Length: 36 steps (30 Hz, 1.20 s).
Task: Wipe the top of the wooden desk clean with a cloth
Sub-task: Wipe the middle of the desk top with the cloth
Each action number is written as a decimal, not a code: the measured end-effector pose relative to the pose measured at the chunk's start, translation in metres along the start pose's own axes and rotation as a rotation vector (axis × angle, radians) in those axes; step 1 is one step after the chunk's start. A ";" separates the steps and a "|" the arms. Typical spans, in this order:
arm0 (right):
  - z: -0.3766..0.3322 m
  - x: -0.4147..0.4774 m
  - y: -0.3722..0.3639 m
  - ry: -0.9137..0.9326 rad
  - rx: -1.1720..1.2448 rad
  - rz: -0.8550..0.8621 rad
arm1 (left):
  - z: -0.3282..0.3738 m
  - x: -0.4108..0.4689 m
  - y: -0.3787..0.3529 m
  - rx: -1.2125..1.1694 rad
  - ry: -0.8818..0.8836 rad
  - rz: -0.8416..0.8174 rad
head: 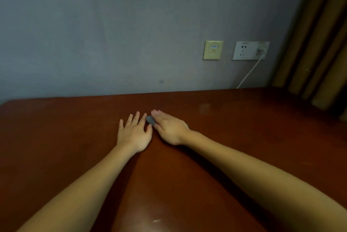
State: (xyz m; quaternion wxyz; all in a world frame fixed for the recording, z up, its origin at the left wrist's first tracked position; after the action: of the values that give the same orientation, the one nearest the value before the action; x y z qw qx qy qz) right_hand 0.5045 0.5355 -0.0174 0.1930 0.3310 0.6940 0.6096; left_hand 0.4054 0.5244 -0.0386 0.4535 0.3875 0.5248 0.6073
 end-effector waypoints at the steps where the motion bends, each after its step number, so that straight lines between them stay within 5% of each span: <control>1: -0.004 -0.014 0.001 0.016 0.002 0.004 | 0.000 0.000 0.000 0.002 -0.001 -0.002; 5: 0.029 -0.079 0.019 -0.049 0.012 0.014 | 0.000 0.000 -0.002 0.003 -0.020 -0.015; 10: 0.151 -0.136 0.051 -0.445 -0.005 0.058 | 0.000 0.002 -0.003 0.005 -0.035 0.000; 15: 0.202 -0.106 0.051 -0.643 -0.041 0.098 | 0.000 0.006 -0.004 -0.002 -0.027 0.017; 24: 0.077 -0.008 0.017 -0.367 -0.049 0.078 | -0.001 0.004 -0.002 -0.020 -0.005 0.012; 31: -0.029 -0.067 0.006 0.010 -0.044 0.057 | -0.003 -0.002 -0.001 -0.005 0.003 0.002; 36: 0.079 -0.153 0.038 -0.286 0.006 0.100 | -0.002 -0.006 -0.001 -0.011 -0.020 0.004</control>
State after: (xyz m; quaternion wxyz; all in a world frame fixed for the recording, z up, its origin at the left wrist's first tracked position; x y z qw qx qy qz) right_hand 0.6744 0.4875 -0.0158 0.2582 0.4489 0.6442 0.5629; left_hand 0.4053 0.5185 -0.0397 0.4597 0.3920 0.5159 0.6074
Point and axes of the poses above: each hand's wrist, its own x-axis towards the middle knuckle, its own y-axis out of the back of the hand, z = x × y, the point moved 9 cm from there along x, towards the middle knuckle, and after that the axes turned 12 degrees about y, right-handed, at the moved point
